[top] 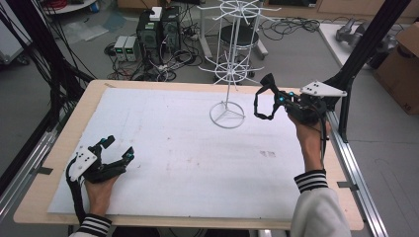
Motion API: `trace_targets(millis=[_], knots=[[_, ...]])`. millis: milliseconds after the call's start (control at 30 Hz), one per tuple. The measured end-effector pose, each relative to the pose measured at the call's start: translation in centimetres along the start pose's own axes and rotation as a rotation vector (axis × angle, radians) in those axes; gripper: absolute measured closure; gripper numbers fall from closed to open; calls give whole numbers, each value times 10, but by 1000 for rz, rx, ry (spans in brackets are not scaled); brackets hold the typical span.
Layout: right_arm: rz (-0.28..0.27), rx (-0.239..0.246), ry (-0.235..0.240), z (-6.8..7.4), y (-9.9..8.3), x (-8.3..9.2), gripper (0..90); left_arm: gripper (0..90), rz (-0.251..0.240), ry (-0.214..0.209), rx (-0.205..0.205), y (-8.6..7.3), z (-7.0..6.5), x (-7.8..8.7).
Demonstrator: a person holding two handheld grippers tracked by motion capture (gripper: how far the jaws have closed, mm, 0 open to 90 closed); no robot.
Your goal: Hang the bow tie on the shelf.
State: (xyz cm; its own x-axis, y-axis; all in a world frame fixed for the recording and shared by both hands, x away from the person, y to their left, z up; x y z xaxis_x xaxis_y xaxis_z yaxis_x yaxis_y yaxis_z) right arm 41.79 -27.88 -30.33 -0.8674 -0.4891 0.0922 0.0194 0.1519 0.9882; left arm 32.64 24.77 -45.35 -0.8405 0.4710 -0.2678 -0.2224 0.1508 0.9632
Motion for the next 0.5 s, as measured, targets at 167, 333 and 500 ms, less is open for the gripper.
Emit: trace_targets(millis=[167, 333, 500], knots=[[-13, -4, -16, -2, 8, -12, 845, 173, 0, 1, 1, 0, 0, 0], [-10, -14, -29, -6, 5, -20, 845, 173, -1, 4, 5, 0, 0, 0], [-3, -27, -40, -10, 4, -29, 845, 173, -2, 6, 7, 0, 1, 0]])
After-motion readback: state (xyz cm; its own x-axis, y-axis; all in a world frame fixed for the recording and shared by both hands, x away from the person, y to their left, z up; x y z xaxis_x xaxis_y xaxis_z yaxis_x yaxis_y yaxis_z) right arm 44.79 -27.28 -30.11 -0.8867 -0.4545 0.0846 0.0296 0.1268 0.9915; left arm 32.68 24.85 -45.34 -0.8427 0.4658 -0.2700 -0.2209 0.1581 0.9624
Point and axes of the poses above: each handheld gripper's, and its own axes: x roughly backward along the jaws, y roughly out of its top, z roughly to its left, the point moved 5 cm from there along -x, roughly forward along the jaws, and after that the axes turned 14 degrees about -z, right-handed, at the moved point
